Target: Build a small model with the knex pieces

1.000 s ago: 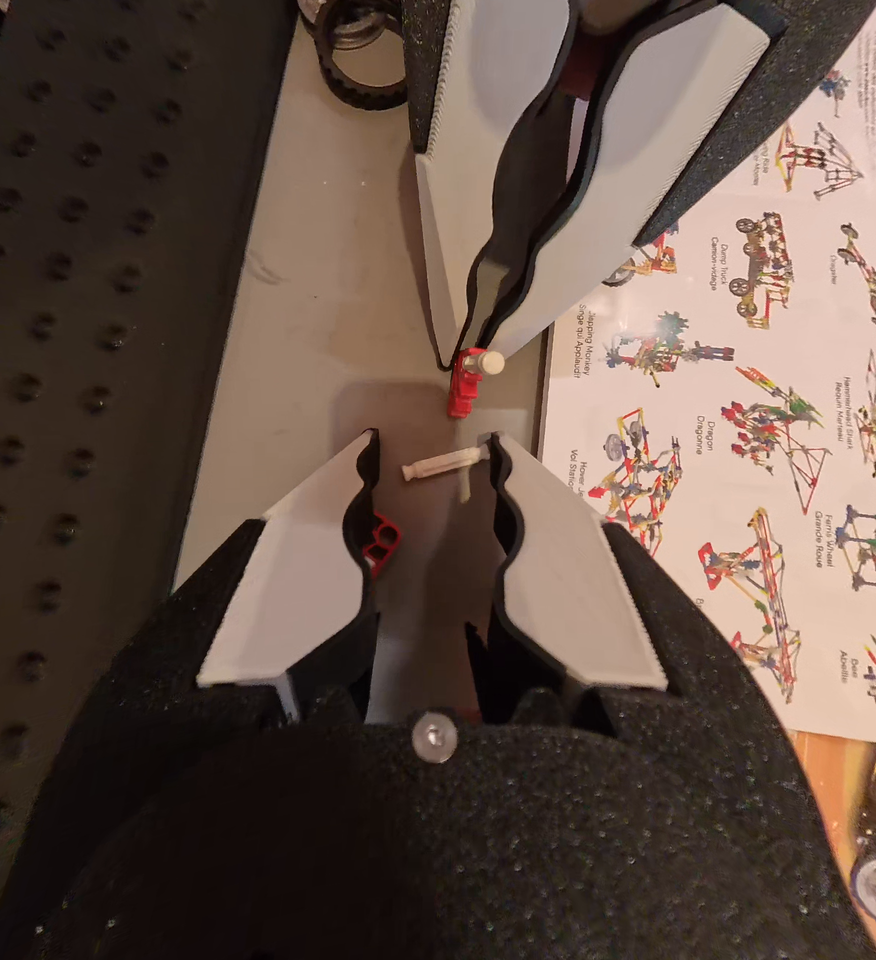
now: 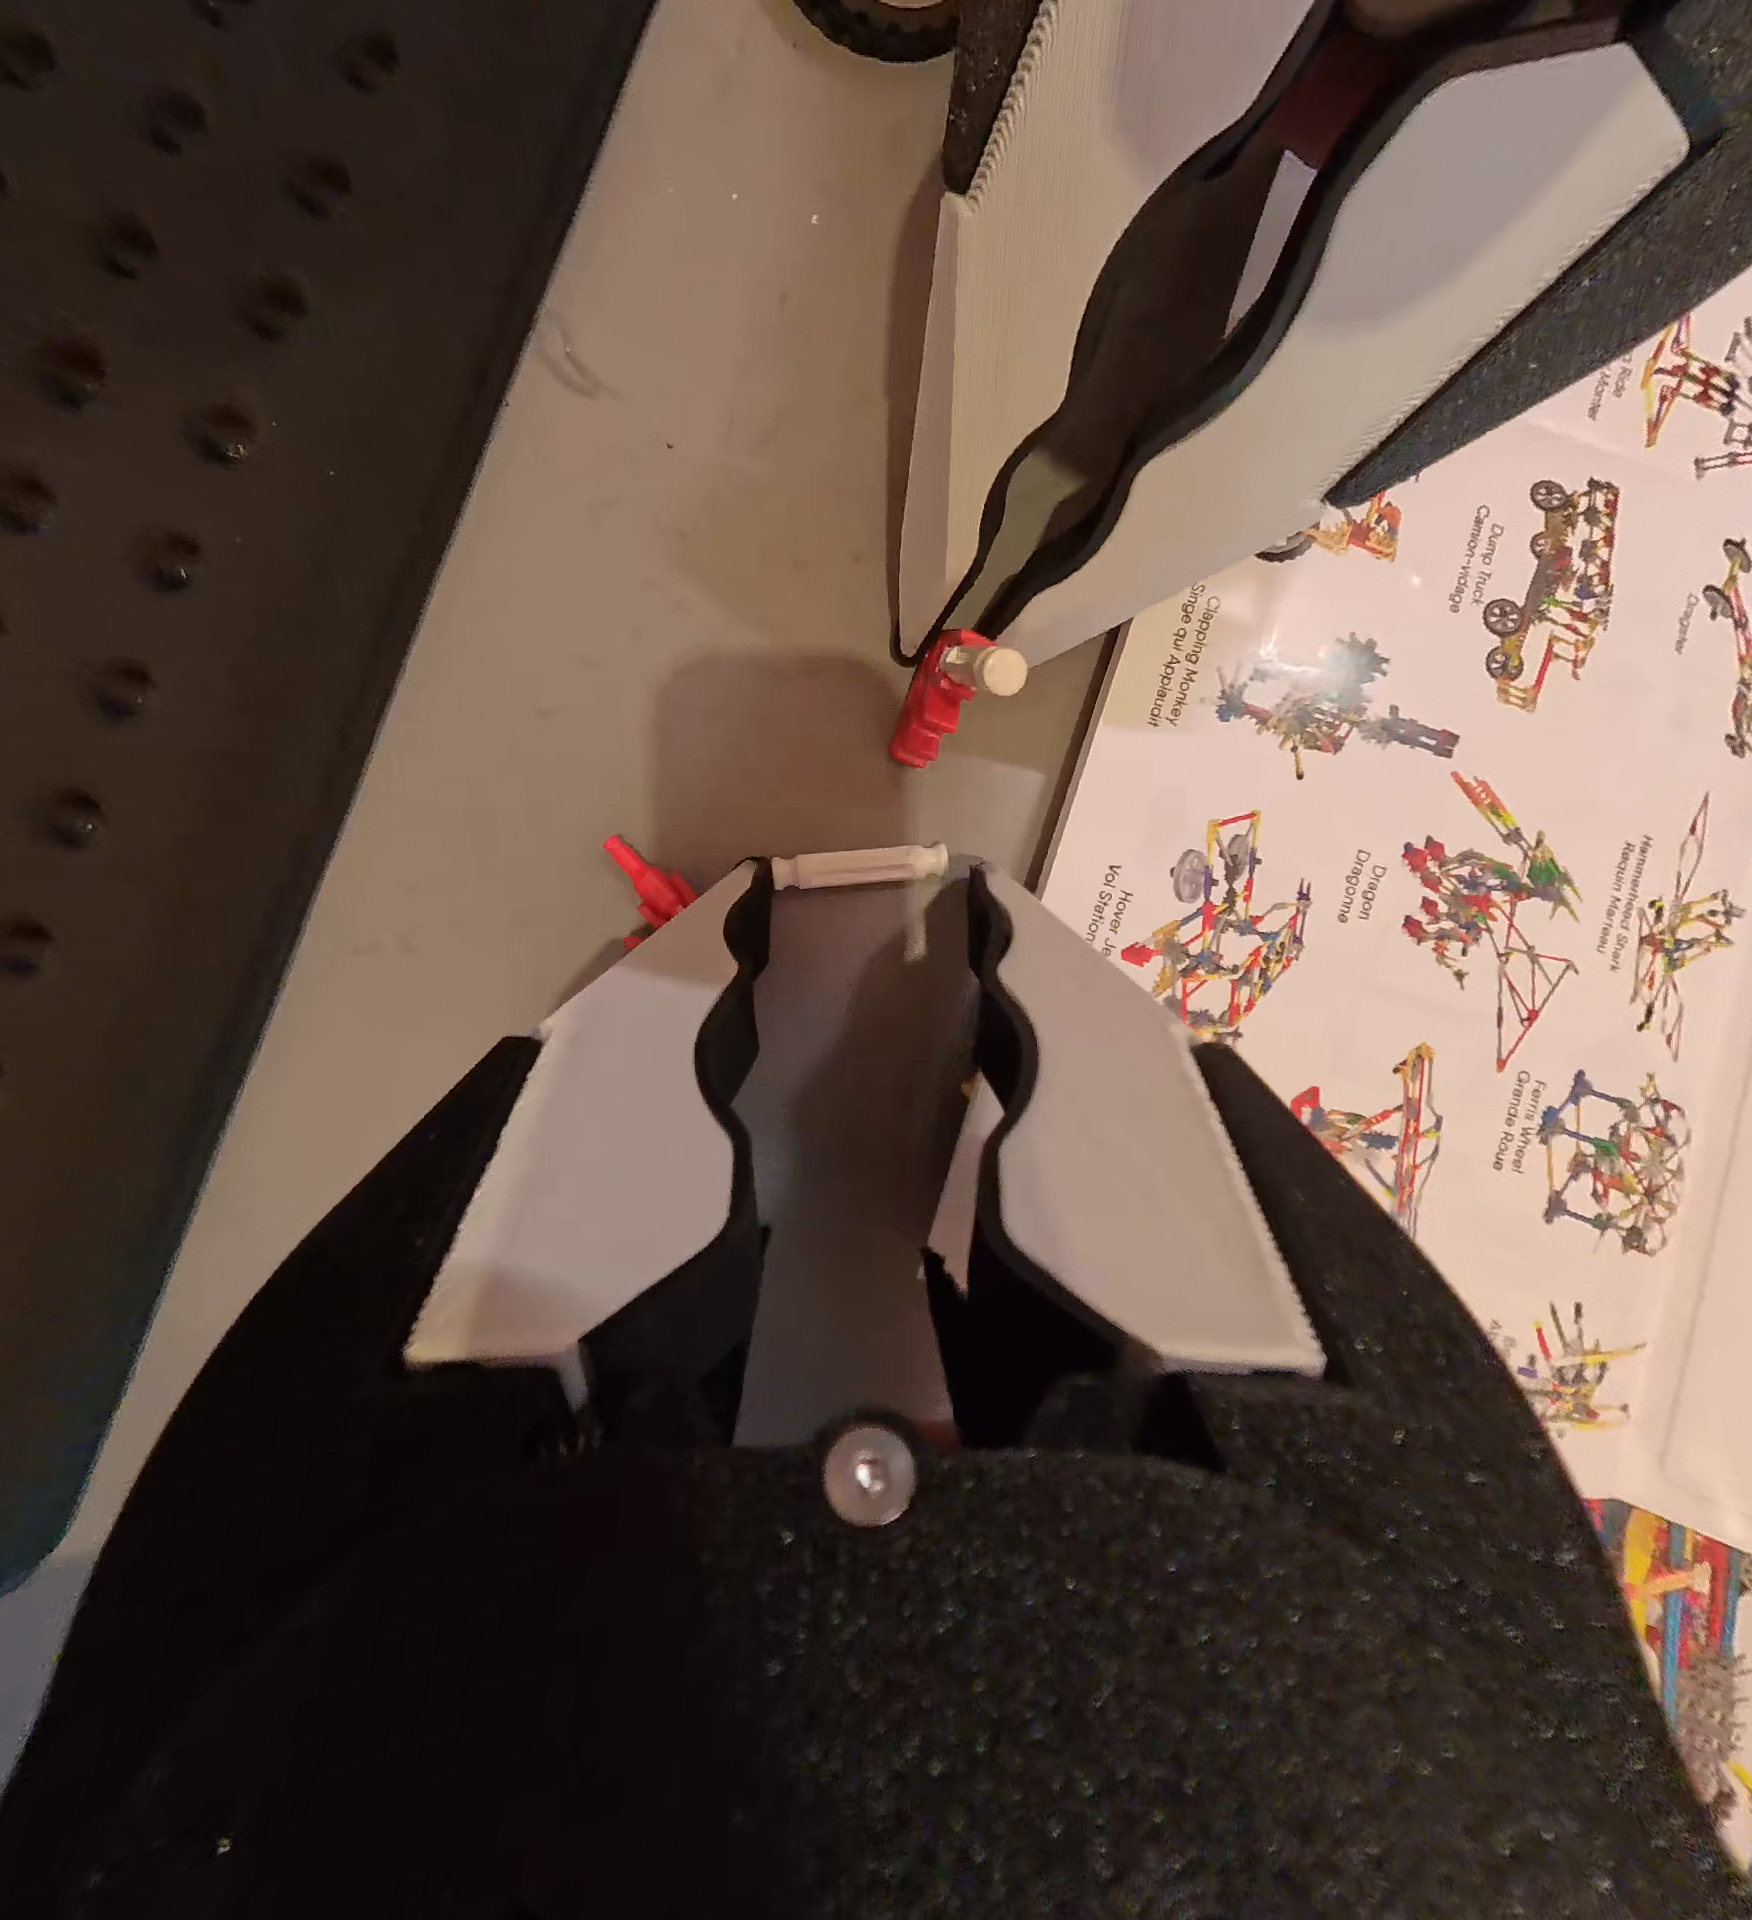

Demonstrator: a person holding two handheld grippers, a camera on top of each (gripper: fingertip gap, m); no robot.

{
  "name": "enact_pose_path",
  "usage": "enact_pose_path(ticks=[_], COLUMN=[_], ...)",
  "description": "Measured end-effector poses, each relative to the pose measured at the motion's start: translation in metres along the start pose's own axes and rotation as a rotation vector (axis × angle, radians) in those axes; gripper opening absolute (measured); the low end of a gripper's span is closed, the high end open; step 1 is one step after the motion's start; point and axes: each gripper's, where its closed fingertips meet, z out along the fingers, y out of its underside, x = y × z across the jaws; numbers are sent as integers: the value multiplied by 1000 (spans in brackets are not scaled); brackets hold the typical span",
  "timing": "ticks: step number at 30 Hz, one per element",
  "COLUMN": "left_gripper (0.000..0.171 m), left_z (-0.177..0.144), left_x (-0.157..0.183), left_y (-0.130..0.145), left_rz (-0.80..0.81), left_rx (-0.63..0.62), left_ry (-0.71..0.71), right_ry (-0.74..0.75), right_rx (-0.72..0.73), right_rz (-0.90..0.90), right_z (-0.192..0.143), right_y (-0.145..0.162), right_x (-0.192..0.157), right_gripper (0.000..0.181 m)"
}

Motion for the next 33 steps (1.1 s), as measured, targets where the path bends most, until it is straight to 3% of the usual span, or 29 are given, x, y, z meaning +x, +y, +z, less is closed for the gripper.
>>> enact_pose_path(ticks=[12, 33], left_gripper=[2, 1], left_z=[0, 4], left_x=[0, -2], left_y=[0, -5], left_rz=[-10, -18], left_rx=[6, 21], left_ry=[10, -12], right_ry=[-36, 3], right_rx=[-22, 10], right_rz=[-34, 75], right_z=[3, 8], right_y=[-5, -12], right_x=[-3, -5], right_gripper=[33, 34])
